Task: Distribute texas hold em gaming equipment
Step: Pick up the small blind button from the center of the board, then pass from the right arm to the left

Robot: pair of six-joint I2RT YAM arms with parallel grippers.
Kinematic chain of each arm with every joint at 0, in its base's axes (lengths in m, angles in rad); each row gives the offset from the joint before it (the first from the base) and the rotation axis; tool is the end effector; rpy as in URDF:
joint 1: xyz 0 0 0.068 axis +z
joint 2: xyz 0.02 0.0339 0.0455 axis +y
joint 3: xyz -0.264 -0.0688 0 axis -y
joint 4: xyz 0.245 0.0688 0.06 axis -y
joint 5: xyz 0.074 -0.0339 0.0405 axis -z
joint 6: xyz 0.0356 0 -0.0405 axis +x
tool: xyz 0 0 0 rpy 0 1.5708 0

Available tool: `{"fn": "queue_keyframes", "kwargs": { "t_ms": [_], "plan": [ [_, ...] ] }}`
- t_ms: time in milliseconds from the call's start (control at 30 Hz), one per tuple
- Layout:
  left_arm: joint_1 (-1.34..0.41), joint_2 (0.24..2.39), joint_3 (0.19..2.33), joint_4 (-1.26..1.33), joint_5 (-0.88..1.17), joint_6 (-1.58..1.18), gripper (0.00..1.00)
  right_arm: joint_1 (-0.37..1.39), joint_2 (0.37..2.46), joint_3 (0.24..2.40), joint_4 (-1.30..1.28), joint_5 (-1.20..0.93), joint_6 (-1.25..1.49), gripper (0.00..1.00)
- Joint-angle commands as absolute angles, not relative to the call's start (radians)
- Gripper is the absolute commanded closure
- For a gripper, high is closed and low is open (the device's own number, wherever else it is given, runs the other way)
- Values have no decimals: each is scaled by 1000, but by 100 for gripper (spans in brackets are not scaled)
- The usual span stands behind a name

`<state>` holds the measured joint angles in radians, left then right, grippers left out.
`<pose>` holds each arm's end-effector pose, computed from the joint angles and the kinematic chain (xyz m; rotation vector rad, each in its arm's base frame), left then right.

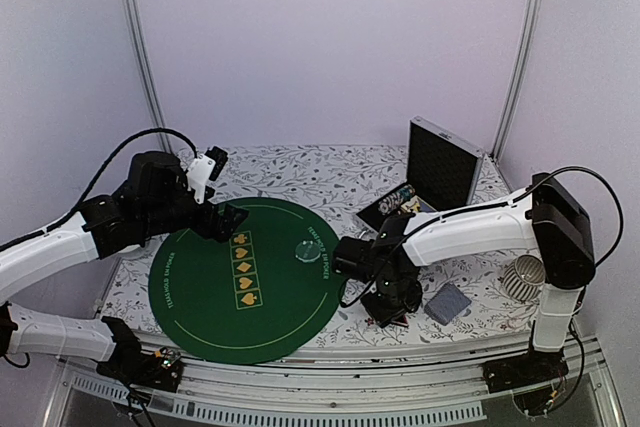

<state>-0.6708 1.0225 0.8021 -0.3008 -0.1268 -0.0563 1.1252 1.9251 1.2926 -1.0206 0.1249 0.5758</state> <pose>0.1825 -0.1391 0.2894 0.5618 2.0258 -0.3078 0.1487 0.3010 0.1557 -0.8469 2.9758 -0.2234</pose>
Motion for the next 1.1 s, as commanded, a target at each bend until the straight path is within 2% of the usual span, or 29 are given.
{"fn": "queue_keyframes", "kwargs": {
  "t_ms": [0,400,767,900,1067],
  "plan": [
    [-662,1017,785,-284,-128,-51,2,1123,1895,1275,-1031,100,586,64],
    [-662,1019,785,-281,-117,-51,2,1124,1821,1264,-1028,46,585,70],
    [-663,998,797,-278,-87,-47,2,1124,1748,1322,-989,133,527,72],
    [-663,964,830,-288,27,-107,5,1127,1732,1415,-892,201,403,76],
    [-665,923,842,-245,262,-286,14,1135,1739,1550,-693,247,176,77]
  ]
}}
